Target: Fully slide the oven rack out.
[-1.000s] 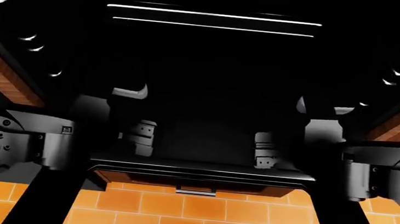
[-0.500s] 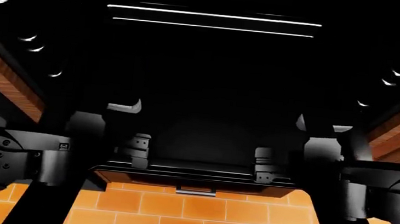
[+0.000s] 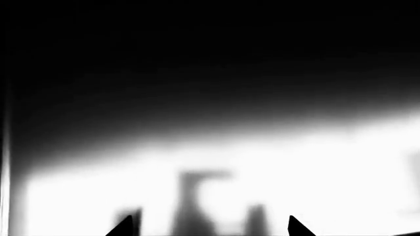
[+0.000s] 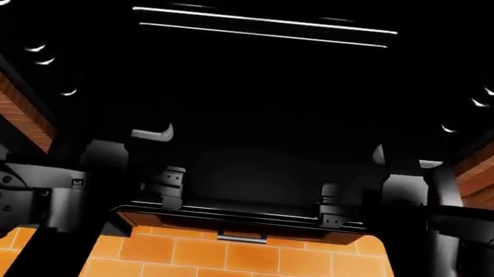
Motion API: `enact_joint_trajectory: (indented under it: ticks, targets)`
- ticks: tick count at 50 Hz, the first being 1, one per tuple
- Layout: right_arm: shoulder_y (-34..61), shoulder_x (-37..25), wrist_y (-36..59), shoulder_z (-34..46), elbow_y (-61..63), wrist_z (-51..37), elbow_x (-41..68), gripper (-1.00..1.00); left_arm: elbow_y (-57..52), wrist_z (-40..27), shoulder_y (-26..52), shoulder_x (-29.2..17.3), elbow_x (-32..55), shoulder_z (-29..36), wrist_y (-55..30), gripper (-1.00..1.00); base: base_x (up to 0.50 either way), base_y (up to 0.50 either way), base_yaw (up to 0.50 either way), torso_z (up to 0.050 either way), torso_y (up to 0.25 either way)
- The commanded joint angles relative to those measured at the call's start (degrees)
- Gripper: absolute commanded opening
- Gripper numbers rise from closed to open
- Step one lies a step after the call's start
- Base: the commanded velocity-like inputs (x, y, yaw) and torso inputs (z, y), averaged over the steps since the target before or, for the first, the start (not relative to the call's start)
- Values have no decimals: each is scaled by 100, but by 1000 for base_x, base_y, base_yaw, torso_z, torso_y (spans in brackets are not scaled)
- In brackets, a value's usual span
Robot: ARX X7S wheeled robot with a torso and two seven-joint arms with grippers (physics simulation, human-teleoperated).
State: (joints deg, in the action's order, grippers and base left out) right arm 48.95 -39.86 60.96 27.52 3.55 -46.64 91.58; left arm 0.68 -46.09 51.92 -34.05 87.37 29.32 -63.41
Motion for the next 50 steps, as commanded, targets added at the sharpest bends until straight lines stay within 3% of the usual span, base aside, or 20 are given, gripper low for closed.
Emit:
enact_joint_trajectory:
  ticks: [1,17,28,50]
  targets:
    - [-898,-148,274,586,-214,-227,373,100,698,-226,-693,-30,289,599,-382,100,0,0,0,0,-13]
    - [-1003,-328,561,706,-134,-424,819,100,834,-608,-831,-211,1048,876,-1145,100,-3,0,0,0,-14]
    - [-1912,-681,287,592,556,-650,1355,100,71,-857,-1885,-691,1669,717,-900,100,-10,0,-1,0,-14]
    - [-3481,-1021,-65,782,1168,-497,1380,100,11,-706,-3036,-1038,2080,1122,-1006,100,-9,0,-2,0,-16]
